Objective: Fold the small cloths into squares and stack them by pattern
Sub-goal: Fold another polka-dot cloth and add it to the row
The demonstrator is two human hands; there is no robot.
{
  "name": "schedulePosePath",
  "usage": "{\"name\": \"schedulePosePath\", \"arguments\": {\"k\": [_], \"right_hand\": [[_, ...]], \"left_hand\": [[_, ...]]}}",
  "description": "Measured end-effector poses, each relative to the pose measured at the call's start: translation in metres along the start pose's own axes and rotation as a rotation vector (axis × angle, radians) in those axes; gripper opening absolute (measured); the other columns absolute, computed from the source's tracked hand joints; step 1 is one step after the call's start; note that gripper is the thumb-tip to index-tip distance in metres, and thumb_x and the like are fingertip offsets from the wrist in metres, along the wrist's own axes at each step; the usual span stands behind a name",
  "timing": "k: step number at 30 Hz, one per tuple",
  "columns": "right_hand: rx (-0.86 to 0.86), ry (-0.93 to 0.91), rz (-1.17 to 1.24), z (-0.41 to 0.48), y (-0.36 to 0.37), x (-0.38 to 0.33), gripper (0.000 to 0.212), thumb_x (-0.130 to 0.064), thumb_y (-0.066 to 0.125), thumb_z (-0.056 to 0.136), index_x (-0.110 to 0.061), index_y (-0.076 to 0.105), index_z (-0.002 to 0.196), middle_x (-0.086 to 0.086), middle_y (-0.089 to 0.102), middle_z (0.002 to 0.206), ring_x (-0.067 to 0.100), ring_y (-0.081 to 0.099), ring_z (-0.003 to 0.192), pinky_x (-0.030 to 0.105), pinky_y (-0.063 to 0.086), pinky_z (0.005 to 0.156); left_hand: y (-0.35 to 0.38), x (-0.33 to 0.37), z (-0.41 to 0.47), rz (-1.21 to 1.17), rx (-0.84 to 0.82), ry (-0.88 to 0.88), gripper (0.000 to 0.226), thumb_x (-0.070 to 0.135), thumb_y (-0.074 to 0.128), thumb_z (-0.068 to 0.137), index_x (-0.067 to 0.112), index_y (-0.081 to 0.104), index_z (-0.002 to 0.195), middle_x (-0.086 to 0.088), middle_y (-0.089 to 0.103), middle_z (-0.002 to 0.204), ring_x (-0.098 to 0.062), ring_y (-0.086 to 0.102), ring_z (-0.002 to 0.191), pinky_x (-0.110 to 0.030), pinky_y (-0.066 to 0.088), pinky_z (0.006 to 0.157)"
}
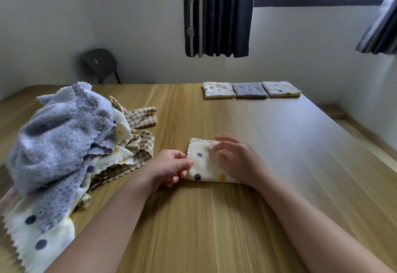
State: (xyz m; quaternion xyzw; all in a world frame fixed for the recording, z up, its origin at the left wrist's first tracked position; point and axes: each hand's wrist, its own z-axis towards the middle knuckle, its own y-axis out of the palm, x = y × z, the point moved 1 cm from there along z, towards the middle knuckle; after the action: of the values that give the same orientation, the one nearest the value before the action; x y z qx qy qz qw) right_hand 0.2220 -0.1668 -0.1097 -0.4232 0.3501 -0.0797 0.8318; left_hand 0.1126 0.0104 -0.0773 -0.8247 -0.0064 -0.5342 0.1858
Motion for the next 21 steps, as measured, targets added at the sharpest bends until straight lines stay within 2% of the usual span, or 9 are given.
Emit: {"name": "schedulePosePath", "arguments": {"k": [2, 4, 7, 8, 10, 13, 16, 18, 21], "right_hand": [[0.161, 0.137, 0.030, 0.000, -0.006, -0.002, 0.024, -0.009, 0.058, 0.090, -0.016, 0.068, 0.111, -0.001, 0.060, 0.128, 0.015, 0.057, 0.113, 0.018, 0.044, 0.091], [0.267, 0.333, 0.157, 0.001, -0.016, -0.001, 0.028, -0.007, 0.053, 0.091, -0.017, 0.064, 0.115, -0.003, 0.062, 0.120, 0.011, 0.058, 0.100, 0.015, 0.044, 0.082], [0.293, 0.582, 0.422, 0.003, -0.029, 0.004, 0.023, -0.010, 0.047, 0.092, -0.019, 0.060, 0.109, 0.002, 0.066, 0.109, 0.019, 0.065, 0.092, 0.044, 0.055, 0.083], [0.267, 0.647, 0.505, 0.003, -0.033, 0.005, 0.021, -0.010, 0.045, 0.093, -0.018, 0.059, 0.107, 0.006, 0.066, 0.108, 0.023, 0.067, 0.089, 0.047, 0.057, 0.080], [0.199, 0.742, 0.641, 0.002, -0.039, 0.004, 0.022, -0.006, 0.042, 0.094, -0.011, 0.057, 0.109, 0.012, 0.065, 0.106, 0.027, 0.069, 0.083, 0.042, 0.059, 0.074], [0.132, 0.797, 0.762, -0.001, -0.043, 0.001, 0.023, -0.003, 0.040, 0.095, -0.006, 0.055, 0.113, 0.015, 0.062, 0.104, 0.031, 0.070, 0.082, 0.038, 0.057, 0.068], [0.125, 0.797, 0.799, -0.003, -0.044, 0.002, 0.023, -0.003, 0.040, 0.096, -0.004, 0.054, 0.115, 0.018, 0.061, 0.105, 0.032, 0.069, 0.081, 0.036, 0.058, 0.063], [0.111, 0.796, 0.798, -0.003, -0.044, 0.003, 0.025, -0.003, 0.040, 0.095, -0.004, 0.053, 0.116, 0.018, 0.062, 0.104, 0.028, 0.069, 0.074, 0.034, 0.056, 0.059], [0.090, 0.787, 0.827, -0.003, -0.043, 0.003, 0.024, -0.006, 0.042, 0.096, -0.004, 0.052, 0.117, 0.018, 0.064, 0.100, 0.023, 0.068, 0.065, 0.031, 0.053, 0.055]], "left_hand": [[0.000, 0.000, 0.002, 0.311, 0.275, 0.168, 0.014, 0.026, 0.065, 0.088, 0.017, 0.058, 0.098, 0.005, 0.062, 0.065, -0.009, 0.053, 0.051, -0.022, 0.039, 0.046], [0.005, 0.004, 0.003, 0.570, 0.468, 0.412, 0.017, 0.029, 0.066, 0.085, 0.024, 0.059, 0.100, 0.009, 0.062, 0.085, -0.008, 0.058, 0.074, -0.026, 0.046, 0.063], [0.019, 0.017, 0.018, 0.680, 0.331, 0.642, 0.027, 0.026, 0.060, 0.089, 0.021, 0.059, 0.115, 0.007, 0.057, 0.116, -0.012, 0.053, 0.109, -0.032, 0.042, 0.094], [0.024, 0.022, 0.026, 0.757, 0.273, 0.657, 0.032, 0.027, 0.057, 0.090, 0.022, 0.056, 0.122, 0.006, 0.054, 0.125, -0.012, 0.048, 0.118, -0.034, 0.037, 0.100], [0.035, 0.033, 0.040, 0.903, 0.158, 0.627, 0.043, 0.033, 0.053, 0.094, 0.023, 0.046, 0.135, 0.006, 0.045, 0.140, -0.013, 0.038, 0.131, -0.038, 0.028, 0.106], [0.052, 0.044, 0.054, 1.005, 0.026, 0.575, 0.053, 0.039, 0.049, 0.097, 0.025, 0.034, 0.145, 0.003, 0.038, 0.148, -0.015, 0.030, 0.137, -0.043, 0.023, 0.111], [0.060, 0.049, 0.062, 1.024, -0.011, 0.568, 0.053, 0.039, 0.051, 0.096, 0.026, 0.035, 0.145, 0.002, 0.043, 0.141, -0.017, 0.033, 0.133, -0.043, 0.024, 0.109], [0.061, 0.049, 0.064, 0.985, -0.003, 0.581, 0.047, 0.036, 0.055, 0.094, 0.026, 0.045, 0.138, 0.002, 0.048, 0.131, -0.017, 0.039, 0.127, -0.043, 0.026, 0.108], [0.059, 0.044, 0.063, 0.848, 0.068, 0.644, 0.026, 0.028, 0.062, 0.090, 0.024, 0.058, 0.115, 0.007, 0.053, 0.109, -0.014, 0.048, 0.113, -0.038, 0.028, 0.102]]}}
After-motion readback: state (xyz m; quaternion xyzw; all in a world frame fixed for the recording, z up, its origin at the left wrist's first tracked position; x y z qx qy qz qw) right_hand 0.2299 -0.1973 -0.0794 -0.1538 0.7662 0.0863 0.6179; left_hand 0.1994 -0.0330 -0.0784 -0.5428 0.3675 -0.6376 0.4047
